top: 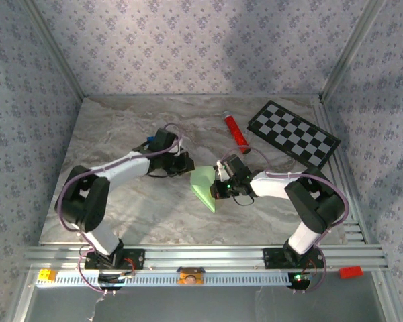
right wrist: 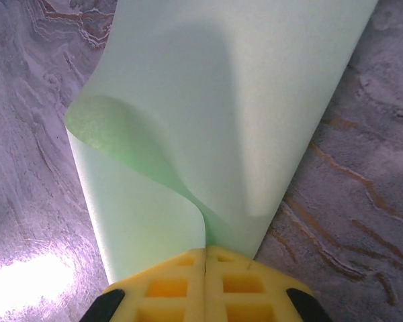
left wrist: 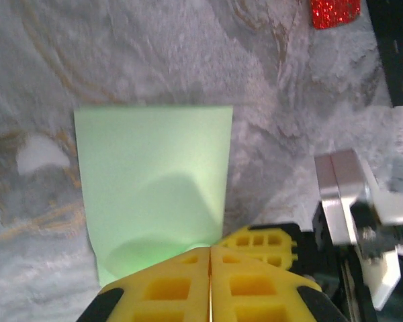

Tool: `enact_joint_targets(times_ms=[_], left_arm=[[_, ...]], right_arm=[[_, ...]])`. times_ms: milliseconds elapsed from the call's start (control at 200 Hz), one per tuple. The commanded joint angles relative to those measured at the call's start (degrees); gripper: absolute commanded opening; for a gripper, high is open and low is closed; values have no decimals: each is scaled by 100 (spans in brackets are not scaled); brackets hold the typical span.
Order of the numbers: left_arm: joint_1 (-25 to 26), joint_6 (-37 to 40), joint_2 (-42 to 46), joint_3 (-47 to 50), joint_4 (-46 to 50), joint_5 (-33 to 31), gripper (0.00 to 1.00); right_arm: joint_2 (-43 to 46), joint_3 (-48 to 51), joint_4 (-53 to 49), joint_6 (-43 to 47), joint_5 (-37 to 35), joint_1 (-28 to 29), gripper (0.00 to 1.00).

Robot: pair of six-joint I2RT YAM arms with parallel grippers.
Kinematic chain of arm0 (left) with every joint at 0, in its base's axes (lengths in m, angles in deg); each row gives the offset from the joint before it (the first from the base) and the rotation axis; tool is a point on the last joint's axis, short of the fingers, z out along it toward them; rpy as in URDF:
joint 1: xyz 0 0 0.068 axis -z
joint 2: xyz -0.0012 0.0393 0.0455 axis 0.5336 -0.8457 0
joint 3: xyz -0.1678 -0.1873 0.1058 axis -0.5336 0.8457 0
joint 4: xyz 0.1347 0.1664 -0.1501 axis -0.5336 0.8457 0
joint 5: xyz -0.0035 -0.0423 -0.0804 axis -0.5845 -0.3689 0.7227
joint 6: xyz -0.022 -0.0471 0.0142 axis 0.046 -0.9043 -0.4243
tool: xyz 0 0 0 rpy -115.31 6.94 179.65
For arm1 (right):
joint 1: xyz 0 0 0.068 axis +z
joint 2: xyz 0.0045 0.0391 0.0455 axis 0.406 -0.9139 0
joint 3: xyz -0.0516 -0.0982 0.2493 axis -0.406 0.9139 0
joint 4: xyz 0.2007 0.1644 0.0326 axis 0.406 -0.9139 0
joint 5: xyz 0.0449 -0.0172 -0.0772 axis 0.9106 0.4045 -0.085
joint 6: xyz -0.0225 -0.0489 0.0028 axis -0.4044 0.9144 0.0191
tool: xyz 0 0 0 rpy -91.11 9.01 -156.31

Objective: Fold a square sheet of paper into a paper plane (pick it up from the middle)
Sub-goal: Third fold the triangle at the center of the table.

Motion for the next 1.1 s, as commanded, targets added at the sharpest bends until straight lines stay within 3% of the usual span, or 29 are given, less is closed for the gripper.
enact_joint_targets(times_ms=[0,220,485,775,1094], left_arm=[[168,-728,277,695,-1071,474,8],[577,-1318,318,1484,-2059,508,6],[769,-1632,82,1545,-2557,510,0],[844,-1743,-202,1488,-2650,465,0],[861,-1521,-360,1284,-2144,344,0]], right_arm=[[-118,-3,-72,-35,-100,15,0],[-119,36,-78,-55,-128,16,0],[-130,39,-80,-52,-137,17,0],[-136,62,-80,-49,-137,15,0],[-144,48,-85,-38,-139,14,0]])
